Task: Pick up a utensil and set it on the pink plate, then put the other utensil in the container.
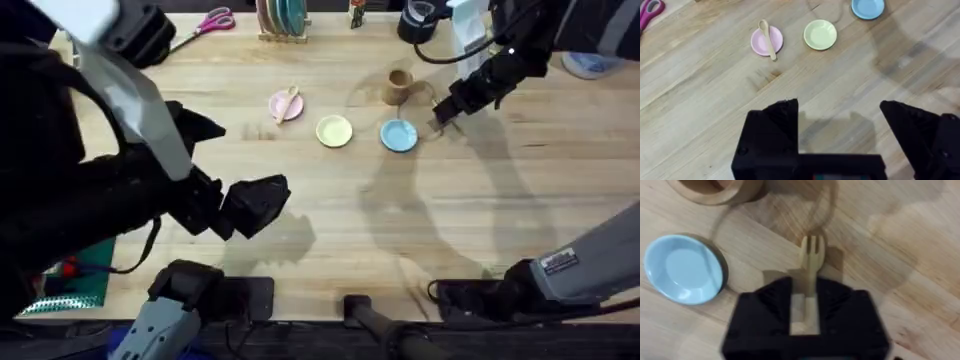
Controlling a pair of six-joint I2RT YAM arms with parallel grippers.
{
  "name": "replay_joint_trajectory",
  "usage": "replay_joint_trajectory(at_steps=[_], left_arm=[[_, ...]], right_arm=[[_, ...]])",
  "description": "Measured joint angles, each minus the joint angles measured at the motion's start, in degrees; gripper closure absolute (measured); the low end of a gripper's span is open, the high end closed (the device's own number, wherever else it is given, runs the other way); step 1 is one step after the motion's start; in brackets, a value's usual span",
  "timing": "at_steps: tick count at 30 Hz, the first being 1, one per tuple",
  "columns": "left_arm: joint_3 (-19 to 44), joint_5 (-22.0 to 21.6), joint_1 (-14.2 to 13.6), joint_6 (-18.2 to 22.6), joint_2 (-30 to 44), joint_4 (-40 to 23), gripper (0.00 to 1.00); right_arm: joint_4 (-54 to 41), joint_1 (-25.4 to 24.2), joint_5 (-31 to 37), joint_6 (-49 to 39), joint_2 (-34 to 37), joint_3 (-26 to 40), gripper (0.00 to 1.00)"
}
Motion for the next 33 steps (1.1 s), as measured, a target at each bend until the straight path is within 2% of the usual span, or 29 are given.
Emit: replay_joint_trajectory(at_steps=[1, 2, 4, 5, 25, 33], left_arm=[[0.0, 0.0, 0.0, 0.0, 0.0, 0.0, 0.008], [0.0, 0.0, 0.0, 0.0, 0.0, 0.0, 0.008], [0.0, 0.0, 0.0, 0.0, 0.0, 0.0, 0.008], [0.0, 0.0, 0.0, 0.0, 0.0, 0.0, 0.007], [0.0, 0.0, 0.0, 0.0, 0.0, 0.0, 0.007], [0.0, 0.0, 0.0, 0.0, 0.0, 0.0, 0.007]], right_arm=[[0.0, 0.0, 0.1, 0.0, 0.0, 0.0, 0.814], [0.1, 0.0, 0.3, 0.1, 0.0, 0.0, 0.864], [0.3, 0.0, 0.5, 0.2, 0.0, 0.2, 0.949], [0.2, 0.0, 0.6, 0.2, 0.0, 0.2, 0.96], [-0.6, 0.0, 0.8, 0.2, -0.4, 0.2, 0.974], [0.7, 0.0, -4.7, 0.2, -3.6, 0.6, 0.972]])
